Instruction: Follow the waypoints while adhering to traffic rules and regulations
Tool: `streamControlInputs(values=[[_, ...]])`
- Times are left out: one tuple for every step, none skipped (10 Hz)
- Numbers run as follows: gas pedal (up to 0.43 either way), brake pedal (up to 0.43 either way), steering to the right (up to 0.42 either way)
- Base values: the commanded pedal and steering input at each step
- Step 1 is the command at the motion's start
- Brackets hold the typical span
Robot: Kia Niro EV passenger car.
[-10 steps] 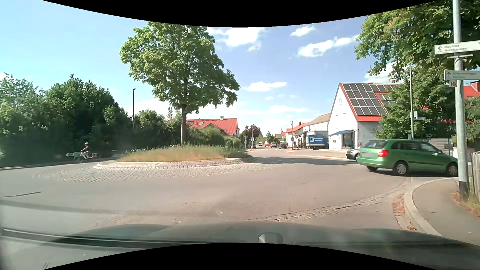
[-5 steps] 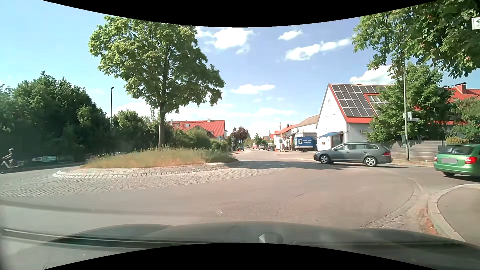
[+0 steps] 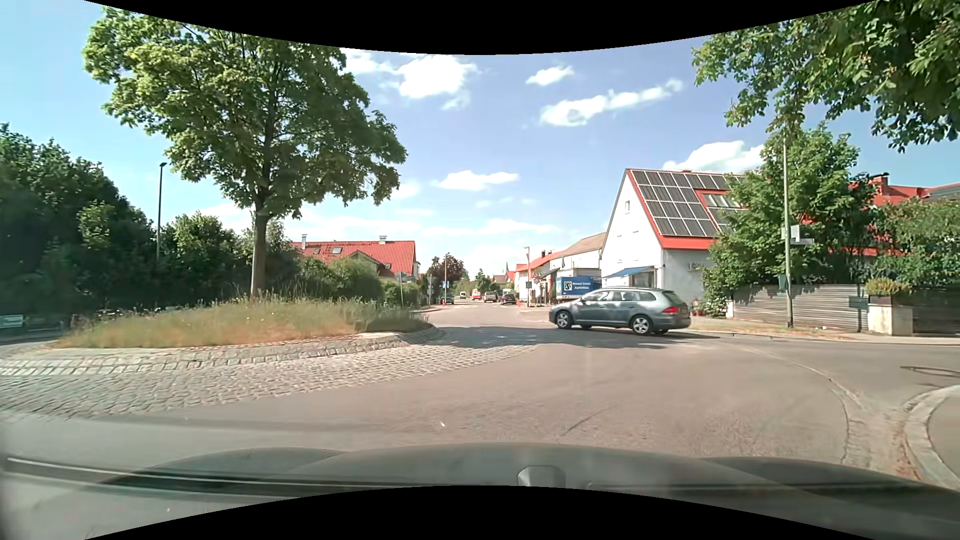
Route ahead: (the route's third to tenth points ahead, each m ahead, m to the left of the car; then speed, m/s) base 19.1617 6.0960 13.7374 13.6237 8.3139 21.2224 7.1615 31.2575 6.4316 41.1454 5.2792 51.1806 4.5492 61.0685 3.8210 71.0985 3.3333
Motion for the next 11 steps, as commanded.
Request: streamControlInputs(values=[[0.209, 0.006, 0.246], [0.209, 0.006, 0.255], [0.197, 0.006, 0.263], [0.197, 0.006, 0.267], [0.197, 0.006, 0.267], [0.189, 0.006, 0.264], [0.150, 0.006, 0.256], [0.130, 0.006, 0.241], [0.130, 0.006, 0.225], [0.130, 0.006, 0.202], [0.130, 0.006, 0.165]])
